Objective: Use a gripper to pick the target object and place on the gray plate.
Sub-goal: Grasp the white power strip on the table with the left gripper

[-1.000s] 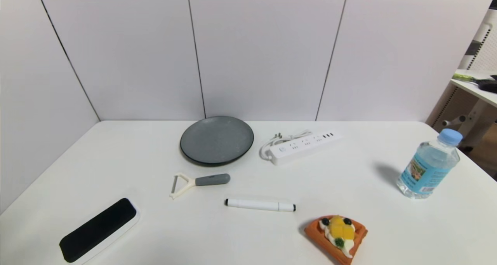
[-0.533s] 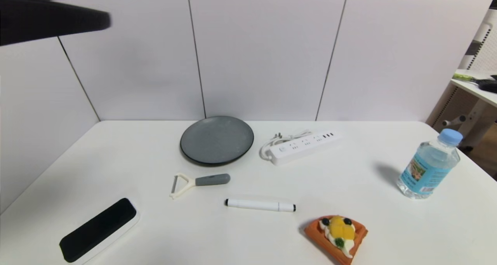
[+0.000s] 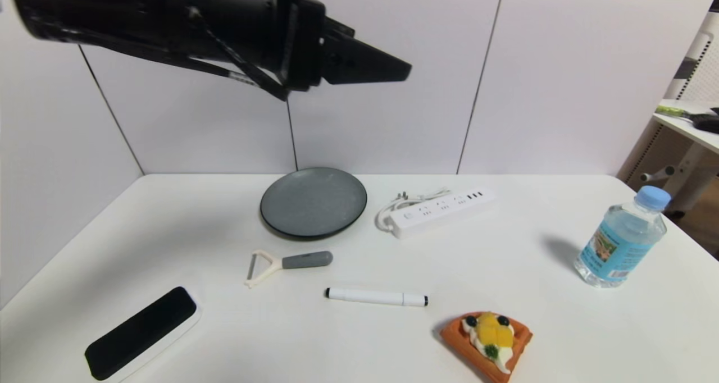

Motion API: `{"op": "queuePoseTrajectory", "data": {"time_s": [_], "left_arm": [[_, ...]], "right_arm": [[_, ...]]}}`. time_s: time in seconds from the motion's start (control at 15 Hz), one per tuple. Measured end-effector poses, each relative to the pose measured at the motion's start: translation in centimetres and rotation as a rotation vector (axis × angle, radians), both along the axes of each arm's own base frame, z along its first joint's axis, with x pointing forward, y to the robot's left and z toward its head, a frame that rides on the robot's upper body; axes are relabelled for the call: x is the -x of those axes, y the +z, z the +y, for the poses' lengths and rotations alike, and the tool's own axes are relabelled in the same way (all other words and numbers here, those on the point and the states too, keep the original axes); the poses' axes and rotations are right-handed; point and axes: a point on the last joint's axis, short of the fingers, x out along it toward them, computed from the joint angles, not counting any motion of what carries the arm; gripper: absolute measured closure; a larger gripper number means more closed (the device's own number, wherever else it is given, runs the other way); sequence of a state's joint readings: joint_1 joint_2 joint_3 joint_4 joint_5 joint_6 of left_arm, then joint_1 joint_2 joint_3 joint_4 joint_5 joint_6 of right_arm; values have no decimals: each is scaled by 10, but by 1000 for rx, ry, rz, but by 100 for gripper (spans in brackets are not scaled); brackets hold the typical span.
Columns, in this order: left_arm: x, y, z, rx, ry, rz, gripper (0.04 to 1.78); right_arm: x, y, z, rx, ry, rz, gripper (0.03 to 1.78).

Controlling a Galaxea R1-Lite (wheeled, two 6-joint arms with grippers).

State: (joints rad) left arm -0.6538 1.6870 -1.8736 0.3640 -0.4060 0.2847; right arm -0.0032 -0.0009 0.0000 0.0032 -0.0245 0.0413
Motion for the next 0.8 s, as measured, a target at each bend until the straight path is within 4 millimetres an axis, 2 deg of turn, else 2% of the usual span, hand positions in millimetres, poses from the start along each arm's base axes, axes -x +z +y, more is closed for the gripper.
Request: {"op": "queuePoseTrajectory", "data": {"time_s": [0.2,0.47,0.8], "left_arm": [[-33,-26,-31,-46,-7,53,13],[-76,-73,-66,-91,-2,115,13],[-130,-132,-107,-25,0,64,13]], "right_arm": [[0,0,0,0,0,0,10],[0,0,0,0,0,0,10],[0,0,0,0,0,0,10]]}}
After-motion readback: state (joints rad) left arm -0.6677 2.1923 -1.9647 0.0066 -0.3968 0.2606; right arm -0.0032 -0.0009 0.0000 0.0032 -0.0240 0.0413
